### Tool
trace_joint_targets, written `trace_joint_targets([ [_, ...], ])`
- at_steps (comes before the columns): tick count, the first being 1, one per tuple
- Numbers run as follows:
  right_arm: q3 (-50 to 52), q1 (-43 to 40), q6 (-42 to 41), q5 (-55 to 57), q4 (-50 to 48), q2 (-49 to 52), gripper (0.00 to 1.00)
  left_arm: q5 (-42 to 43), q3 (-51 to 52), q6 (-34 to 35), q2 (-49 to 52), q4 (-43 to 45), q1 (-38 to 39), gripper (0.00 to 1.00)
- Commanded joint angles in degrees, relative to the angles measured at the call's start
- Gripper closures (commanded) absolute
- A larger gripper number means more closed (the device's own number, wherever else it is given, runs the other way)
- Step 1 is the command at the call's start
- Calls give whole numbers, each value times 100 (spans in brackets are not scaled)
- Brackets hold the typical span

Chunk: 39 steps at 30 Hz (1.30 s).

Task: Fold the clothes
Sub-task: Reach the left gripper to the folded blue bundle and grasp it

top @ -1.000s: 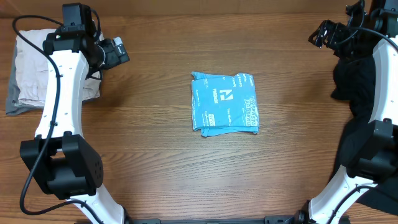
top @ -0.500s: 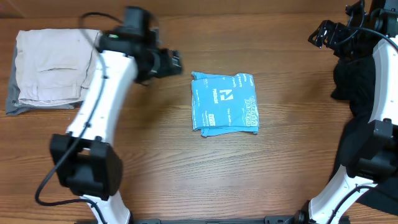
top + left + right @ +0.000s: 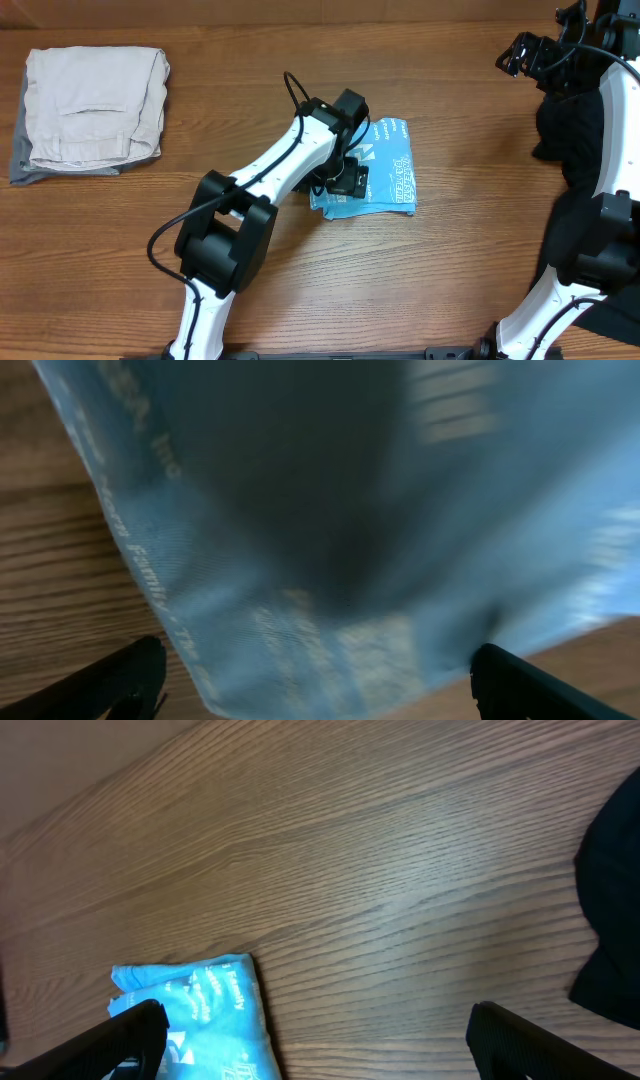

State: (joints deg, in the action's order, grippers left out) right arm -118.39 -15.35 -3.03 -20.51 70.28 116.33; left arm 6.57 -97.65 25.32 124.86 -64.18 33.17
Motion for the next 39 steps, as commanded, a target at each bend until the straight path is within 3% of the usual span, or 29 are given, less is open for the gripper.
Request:
trace_joint_targets([
  [1, -50, -15, -22, 35, -11, -33, 0, -328, -9, 254, 129, -52, -15, 0],
  [11, -50, -15, -22, 35, -11, -33, 0, -553, -11, 507, 138, -35, -79, 0],
  [22, -50, -15, -22, 35, -11, -33, 0, -415, 463, 857, 140, 608, -79, 4],
  [26, -50, -15, -22, 35, -11, -33, 0, -212, 761, 857, 140, 955, -46, 13],
  [34, -50, -15, -22, 35, -11, -33, 0, -212, 916, 850, 140, 1047, -48, 50],
  [39, -50, -15, -22, 35, -11, -33, 0, -273, 916, 761, 140, 1060, -59, 61],
])
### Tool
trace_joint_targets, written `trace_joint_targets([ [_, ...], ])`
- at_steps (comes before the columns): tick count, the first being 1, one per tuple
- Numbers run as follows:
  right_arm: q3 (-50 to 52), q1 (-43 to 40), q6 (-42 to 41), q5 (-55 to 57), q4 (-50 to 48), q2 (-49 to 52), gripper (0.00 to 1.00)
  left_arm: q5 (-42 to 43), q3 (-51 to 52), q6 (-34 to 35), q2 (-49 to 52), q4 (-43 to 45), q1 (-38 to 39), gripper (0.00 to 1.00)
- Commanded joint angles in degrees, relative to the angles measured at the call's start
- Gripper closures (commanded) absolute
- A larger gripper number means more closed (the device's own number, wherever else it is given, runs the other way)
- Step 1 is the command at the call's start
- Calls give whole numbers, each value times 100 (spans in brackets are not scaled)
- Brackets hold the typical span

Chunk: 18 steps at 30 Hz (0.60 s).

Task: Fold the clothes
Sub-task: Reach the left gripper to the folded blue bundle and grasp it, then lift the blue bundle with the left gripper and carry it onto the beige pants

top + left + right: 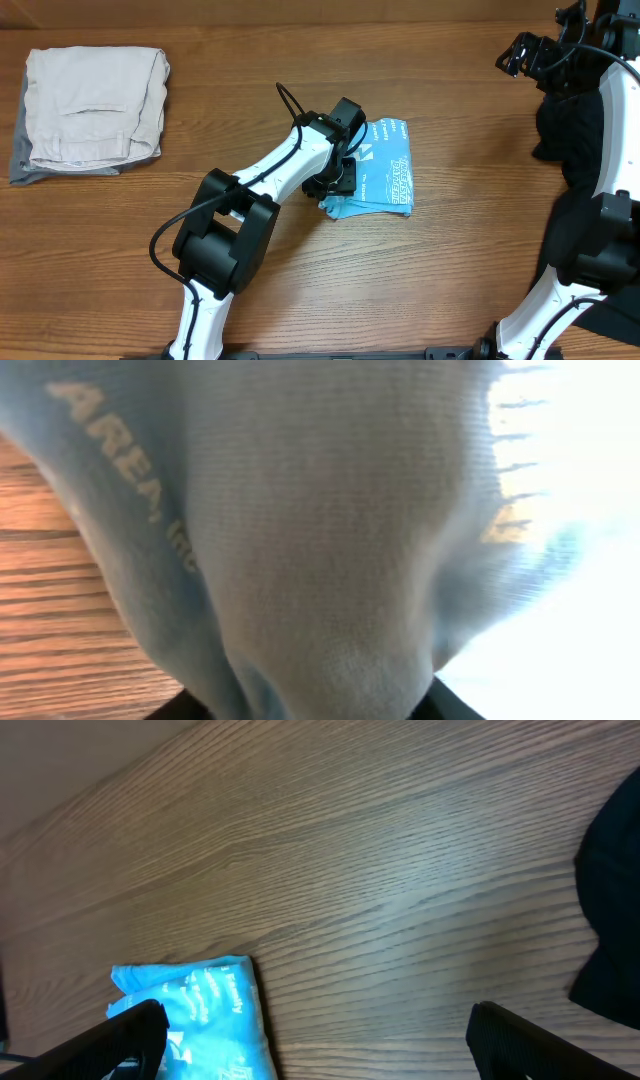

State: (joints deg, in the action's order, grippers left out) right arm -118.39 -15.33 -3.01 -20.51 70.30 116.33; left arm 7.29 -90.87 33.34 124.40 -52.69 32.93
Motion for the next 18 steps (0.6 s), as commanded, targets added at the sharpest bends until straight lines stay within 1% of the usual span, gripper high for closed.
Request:
trace_joint_targets([
  [1, -50, -17, -24, 35, -13, -33, 0, -343, 238, -90, 186, -101, -39, 63],
  [3, -50, -17, -24, 35, -13, -33, 0, -345, 236, -223, 186, -103, -39, 73],
  [6, -50, -17, -24, 35, -13, -33, 0, -363, 203, -470, 186, -98, -52, 96],
  [8, -50, -17, -24, 35, -13, -33, 0, -496, 144, -579, 184, -120, -68, 96],
  [12, -50, -17, -24, 35, -13, -33, 0, -1132, -190, -811, 181, -367, -131, 96],
  [16, -50, -17, -24, 35, -13, -33, 0, -1718, -763, -1362, 181, -817, -219, 96],
  [18, -50, -17, -24, 35, -13, -33, 0, -2157, -1113, -1620, 181, -1040, -245, 96],
])
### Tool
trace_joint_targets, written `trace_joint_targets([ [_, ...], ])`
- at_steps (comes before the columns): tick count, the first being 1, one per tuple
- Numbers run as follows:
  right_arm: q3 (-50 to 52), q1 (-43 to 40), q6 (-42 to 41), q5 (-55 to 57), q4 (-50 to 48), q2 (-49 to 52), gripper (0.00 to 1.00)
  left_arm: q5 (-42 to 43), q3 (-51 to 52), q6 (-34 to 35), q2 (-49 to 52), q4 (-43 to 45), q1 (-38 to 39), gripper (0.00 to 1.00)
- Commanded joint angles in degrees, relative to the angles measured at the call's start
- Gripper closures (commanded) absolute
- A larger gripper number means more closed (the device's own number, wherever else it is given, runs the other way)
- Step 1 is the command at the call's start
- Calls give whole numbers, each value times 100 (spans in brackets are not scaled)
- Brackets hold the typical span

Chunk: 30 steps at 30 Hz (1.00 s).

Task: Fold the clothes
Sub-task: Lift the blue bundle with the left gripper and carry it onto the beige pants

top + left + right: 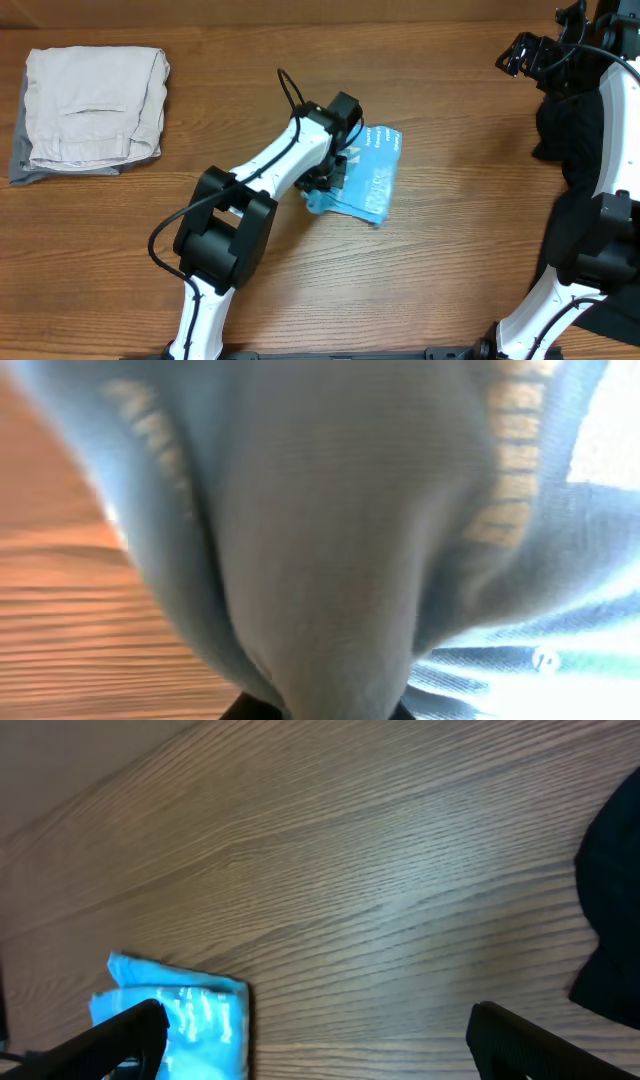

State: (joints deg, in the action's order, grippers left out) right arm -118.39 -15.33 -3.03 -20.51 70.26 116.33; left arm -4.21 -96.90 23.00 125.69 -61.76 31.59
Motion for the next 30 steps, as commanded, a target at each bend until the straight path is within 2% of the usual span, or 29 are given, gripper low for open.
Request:
trace_joint_targets([
  [1, -50, -17, -22, 35, -9, -33, 0, -1235, -658, -686, 52, -221, -122, 96],
  [4, -50, -17, -22, 35, -9, -33, 0, -2024, -1106, -785, 52, -494, -146, 96],
  [7, -50, -17, -22, 35, -9, -33, 0, -2470, -1523, -876, 52, -739, -216, 96],
  [20, -50, -17, -22, 35, -9, -33, 0, -2470, -3206, -1408, 52, -1436, -1154, 96],
  [30, -50, -17, -22, 35, -9, -33, 0, -2428, -4367, -1471, 52, -1491, -2122, 96],
])
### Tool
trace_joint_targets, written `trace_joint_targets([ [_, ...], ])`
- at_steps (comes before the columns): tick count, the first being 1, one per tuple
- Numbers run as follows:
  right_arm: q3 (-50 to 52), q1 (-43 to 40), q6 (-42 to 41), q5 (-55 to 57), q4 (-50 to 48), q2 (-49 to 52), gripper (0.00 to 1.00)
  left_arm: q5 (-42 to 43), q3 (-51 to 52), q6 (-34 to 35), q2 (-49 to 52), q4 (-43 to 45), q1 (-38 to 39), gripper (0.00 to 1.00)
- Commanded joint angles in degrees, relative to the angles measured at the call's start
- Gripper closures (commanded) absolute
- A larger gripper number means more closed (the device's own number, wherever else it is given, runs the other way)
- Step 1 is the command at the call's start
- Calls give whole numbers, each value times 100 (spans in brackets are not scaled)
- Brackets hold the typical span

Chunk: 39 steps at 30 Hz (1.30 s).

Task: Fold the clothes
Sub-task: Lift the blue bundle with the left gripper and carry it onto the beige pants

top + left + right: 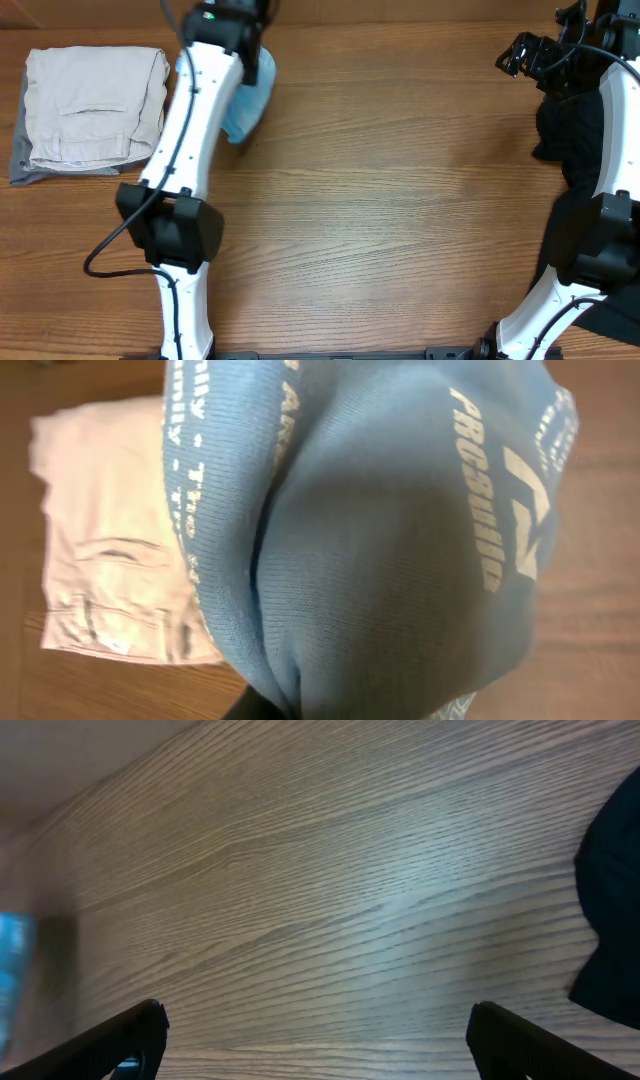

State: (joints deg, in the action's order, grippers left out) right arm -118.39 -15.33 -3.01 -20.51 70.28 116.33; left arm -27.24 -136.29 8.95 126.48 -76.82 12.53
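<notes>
A folded blue shirt with white lettering (246,92) hangs above the table at the back left, just right of the folded pile. My left gripper (243,42) is shut on it. In the left wrist view the blue shirt (380,530) fills the frame and hides the fingers, with the beige folded garment (110,550) below it. That beige garment (92,105) lies on a grey one (20,160). My right gripper (315,1040) stands open and empty over bare wood at the back right.
A heap of black clothes (572,130) lies at the right edge under the right arm, and the black cloth (612,910) also shows in the right wrist view. The table is brown wood (400,220).
My left gripper, shut on the blue shirt, has gone from the table's middle to the back left beside the beige pile. The shirt is now off the table. The right arm has not moved.
The blue shirt lay folded at the middle with my left gripper open over its left edge. Then the gripper closed on that edge and the shirt shifted slightly left. Now it hangs from the gripper beside the folded pile.
</notes>
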Motion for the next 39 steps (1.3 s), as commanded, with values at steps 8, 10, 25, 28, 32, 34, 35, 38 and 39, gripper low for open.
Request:
trace_joint_targets([
  [8, -50, -17, -24, 35, -11, -33, 0, 581, -1414, -129, -26, -59, -1259, 96],
  [10, -50, -17, -24, 35, -13, -33, 0, 632, -1587, -127, -26, -129, -1526, 96],
  [25, -50, -17, -24, 35, -11, -33, 0, 2973, -1698, 817, -26, 129, -3705, 96],
  [28, -50, -17, -24, 35, -11, -33, 0, 3346, -1696, 1176, -24, 262, -4129, 96],
  [32, -50, -17, -24, 35, -11, -33, 0, 3941, -1670, 1827, -20, 487, -4557, 96],
  [34, -50, -17, -24, 35, -11, -33, 0, 3947, -1670, 2124, -20, 595, -4658, 96],
  [35, -50, -17, -24, 35, -11, -33, 0, 3947, -1670, 2225, -20, 654, -4693, 96],
  [38, -50, -17, -24, 35, -9, -33, 0, 3956, -1644, 2479, -20, 839, -4739, 96],
  [39, -50, -17, -24, 35, -11, -33, 0, 3978, -1628, 2575, -20, 885, -4739, 96],
])
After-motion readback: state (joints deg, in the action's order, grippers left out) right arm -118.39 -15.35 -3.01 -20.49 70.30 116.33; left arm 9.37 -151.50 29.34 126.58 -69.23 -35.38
